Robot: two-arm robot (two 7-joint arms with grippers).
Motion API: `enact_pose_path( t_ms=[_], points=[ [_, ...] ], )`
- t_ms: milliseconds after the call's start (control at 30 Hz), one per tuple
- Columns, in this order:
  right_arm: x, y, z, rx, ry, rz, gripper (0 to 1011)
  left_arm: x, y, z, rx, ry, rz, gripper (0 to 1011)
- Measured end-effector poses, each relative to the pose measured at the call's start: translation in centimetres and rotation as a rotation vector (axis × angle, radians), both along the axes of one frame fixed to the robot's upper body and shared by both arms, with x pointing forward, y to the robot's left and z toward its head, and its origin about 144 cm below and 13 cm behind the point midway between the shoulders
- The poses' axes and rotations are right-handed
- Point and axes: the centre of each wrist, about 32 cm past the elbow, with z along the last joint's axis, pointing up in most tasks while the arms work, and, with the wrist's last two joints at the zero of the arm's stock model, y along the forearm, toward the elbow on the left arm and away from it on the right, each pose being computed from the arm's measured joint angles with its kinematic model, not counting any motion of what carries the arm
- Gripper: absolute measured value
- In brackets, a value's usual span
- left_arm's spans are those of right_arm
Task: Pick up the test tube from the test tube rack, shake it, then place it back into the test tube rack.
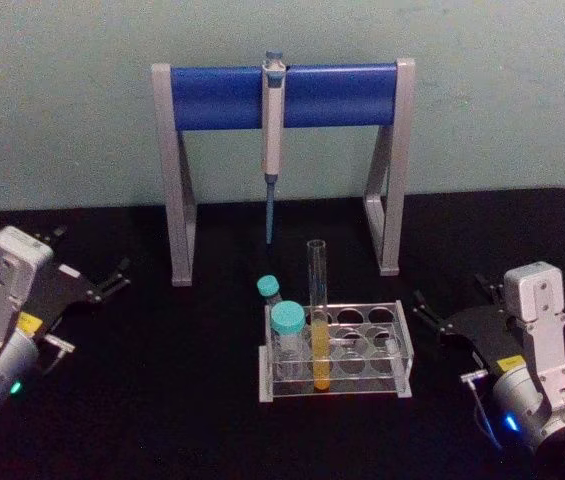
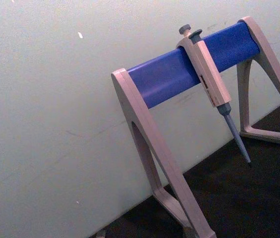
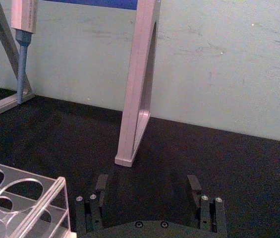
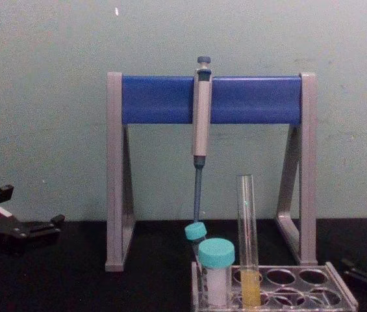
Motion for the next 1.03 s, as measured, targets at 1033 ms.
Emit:
enact_pose_path(
  t_ms=[1033],
  points=[
    [0.0,0.0,0.0,0.001,0.0,-0.001,1000,0.0,0.0,0.0,0.0,0.0,0.0,1001]
  ],
)
